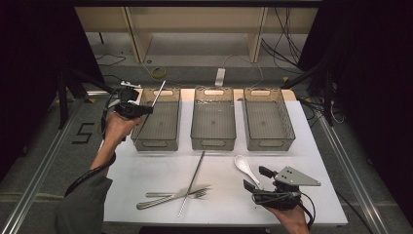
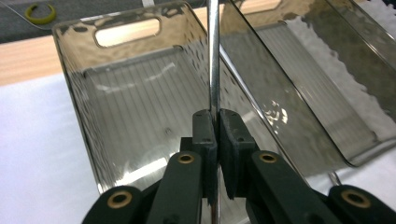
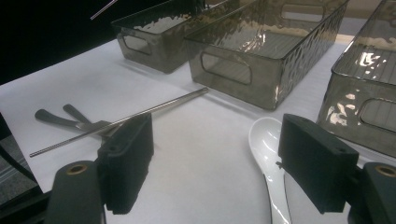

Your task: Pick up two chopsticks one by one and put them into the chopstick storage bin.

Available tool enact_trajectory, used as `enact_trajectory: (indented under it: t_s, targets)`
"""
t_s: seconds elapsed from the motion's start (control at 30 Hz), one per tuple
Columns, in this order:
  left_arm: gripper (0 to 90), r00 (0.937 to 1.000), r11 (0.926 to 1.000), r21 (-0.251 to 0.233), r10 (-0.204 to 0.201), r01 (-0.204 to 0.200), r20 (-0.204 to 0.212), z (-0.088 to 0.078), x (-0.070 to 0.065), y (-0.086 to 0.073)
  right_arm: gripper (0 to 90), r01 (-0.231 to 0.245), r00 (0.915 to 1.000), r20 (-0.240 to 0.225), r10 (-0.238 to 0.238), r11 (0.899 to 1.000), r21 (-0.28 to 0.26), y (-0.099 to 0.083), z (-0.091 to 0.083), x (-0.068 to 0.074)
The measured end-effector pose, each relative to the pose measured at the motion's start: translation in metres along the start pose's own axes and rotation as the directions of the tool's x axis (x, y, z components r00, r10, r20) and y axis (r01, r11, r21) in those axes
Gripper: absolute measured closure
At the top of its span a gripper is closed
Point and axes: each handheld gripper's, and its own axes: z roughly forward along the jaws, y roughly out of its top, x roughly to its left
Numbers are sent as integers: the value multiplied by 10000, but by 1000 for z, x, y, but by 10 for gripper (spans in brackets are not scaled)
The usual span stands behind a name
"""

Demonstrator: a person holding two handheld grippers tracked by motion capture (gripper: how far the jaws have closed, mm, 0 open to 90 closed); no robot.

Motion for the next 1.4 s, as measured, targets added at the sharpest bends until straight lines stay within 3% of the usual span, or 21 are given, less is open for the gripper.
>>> enact_trajectory:
  t_s: [0.2,0.53,1.17,1.3,1.4]
  targets:
    - [848,9998,9999,-88,-75,73,-177,8,11,11,273,-75,9999,-108,75,10000,22,-1,1,-1]
    - [848,9984,9998,31,206,-205,-522,26,13,18,273,-59,9999,-142,59,10000,-6,-1,0,-1]
    - [844,9956,9988,195,472,-457,-807,56,11,2,273,-150,9996,-251,150,9999,-15,-1,1,-1]
    - [839,9943,9989,273,414,-389,-987,60,8,0,273,-135,9996,-254,135,9999,-11,-1,1,0]
    - [804,9934,9998,160,120,-103,-1138,60,7,-1,273,-147,9996,-244,147,9999,20,-1,1,-1]
